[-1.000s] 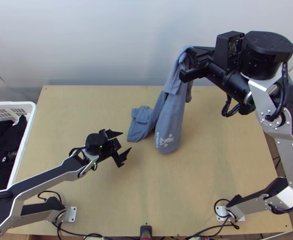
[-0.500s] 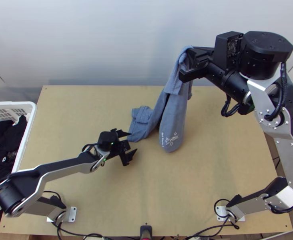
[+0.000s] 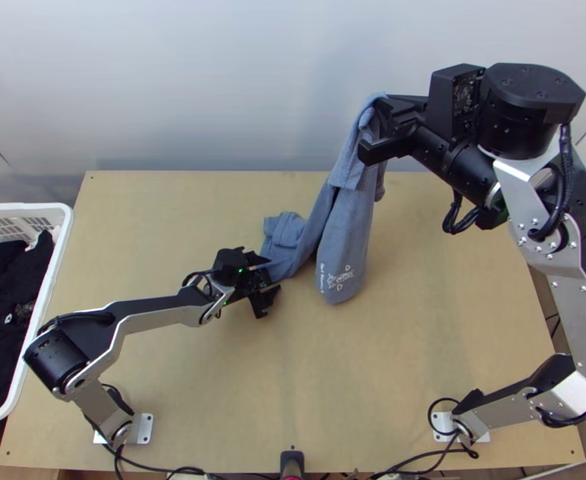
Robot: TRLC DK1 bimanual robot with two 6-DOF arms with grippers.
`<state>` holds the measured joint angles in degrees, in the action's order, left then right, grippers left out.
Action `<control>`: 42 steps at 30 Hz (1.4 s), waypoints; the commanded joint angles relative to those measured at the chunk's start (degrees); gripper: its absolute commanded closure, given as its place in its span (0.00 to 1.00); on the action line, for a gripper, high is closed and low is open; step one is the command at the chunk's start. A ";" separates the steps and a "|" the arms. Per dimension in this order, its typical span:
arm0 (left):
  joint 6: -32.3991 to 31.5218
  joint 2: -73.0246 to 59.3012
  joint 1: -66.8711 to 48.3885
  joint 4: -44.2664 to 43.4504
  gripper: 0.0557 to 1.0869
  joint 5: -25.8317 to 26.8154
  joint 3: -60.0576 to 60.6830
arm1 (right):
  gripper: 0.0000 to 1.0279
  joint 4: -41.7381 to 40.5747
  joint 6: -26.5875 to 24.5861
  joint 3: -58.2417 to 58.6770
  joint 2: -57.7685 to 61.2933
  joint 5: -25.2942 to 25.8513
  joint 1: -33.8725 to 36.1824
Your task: Fold the t-shirt
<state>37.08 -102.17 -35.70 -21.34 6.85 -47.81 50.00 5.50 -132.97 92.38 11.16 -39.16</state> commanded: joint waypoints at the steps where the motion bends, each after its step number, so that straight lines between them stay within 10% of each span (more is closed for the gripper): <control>1: 0.80 -2.95 0.55 4.03 0.60 0.09 -3.08 | 0.92 -0.43 -0.31 -0.28 0.26 0.18 -0.04; 3: 2.91 -3.74 0.28 7.46 0.94 0.27 -4.66 | 0.92 -0.43 -0.40 -0.54 0.26 0.27 -0.04; 4: 2.82 -4.27 0.28 9.21 0.96 0.27 -5.63 | 0.92 -0.52 -0.40 -0.54 0.26 0.36 -0.04; 42: -17.39 34.85 30.25 37.60 0.97 2.20 -34.19 | 0.97 -3.33 -1.10 1.66 -10.46 1.94 11.56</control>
<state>21.39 -71.31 -12.36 11.97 9.21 -77.43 47.27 4.38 -133.23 86.08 13.13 -30.33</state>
